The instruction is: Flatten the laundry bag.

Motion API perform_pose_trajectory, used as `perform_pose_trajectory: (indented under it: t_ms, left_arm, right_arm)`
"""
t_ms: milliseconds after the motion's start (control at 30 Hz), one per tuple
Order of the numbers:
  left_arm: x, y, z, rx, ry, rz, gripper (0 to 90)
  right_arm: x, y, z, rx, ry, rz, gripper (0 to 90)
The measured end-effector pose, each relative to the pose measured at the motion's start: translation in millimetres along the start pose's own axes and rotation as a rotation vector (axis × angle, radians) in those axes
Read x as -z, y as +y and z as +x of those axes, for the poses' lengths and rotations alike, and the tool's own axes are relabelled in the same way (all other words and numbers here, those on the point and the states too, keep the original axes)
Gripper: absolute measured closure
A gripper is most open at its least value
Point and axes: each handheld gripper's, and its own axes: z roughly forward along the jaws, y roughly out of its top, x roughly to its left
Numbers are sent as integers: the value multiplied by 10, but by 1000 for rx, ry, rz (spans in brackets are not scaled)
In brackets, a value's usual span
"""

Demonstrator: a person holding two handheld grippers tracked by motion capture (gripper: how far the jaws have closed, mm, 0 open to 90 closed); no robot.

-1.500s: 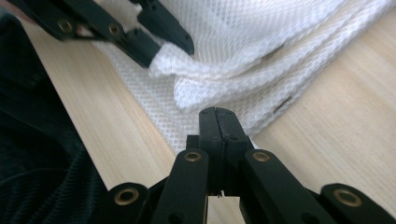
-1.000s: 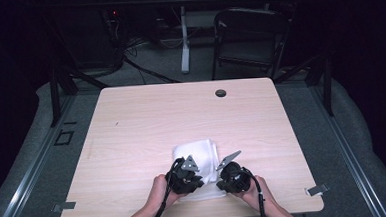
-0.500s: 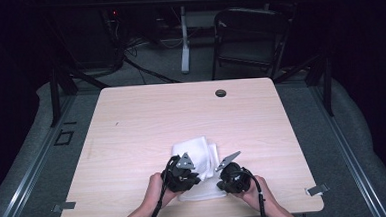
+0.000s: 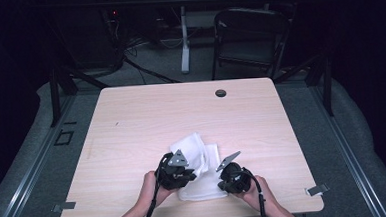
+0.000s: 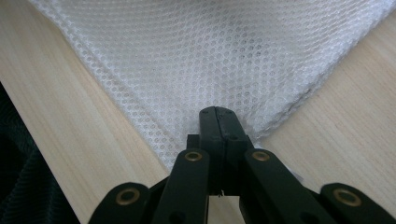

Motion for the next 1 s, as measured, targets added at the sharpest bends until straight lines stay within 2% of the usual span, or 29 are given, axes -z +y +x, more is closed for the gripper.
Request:
perform_pose_trajectory:
  t_ms: [400, 467, 600, 700, 867, 1000]
  left_arm:
    - [62, 20, 1, -18, 14, -22, 812]
    - [99, -5, 9, -17, 5, -43, 812]
    - [155, -34, 13, -18, -3, -45, 812]
    - [170, -36, 4, -19, 12, -60, 813]
    - [195, -30, -5, -30, 11, -62, 813]
    - [199, -26, -9, -30, 20, -69, 815]
  right_arm:
    - [23, -16, 6, -31, -23, 23, 900]
    - [26, -22, 6, -32, -22, 23, 900]
    - [39, -28, 7, -20, -39, 37, 900]
    - [36, -37, 19, -27, -48, 27, 900]
    - [52, -47, 11, -18, -48, 39, 900]
    - [73, -73, -5, -24, -68, 50, 900]
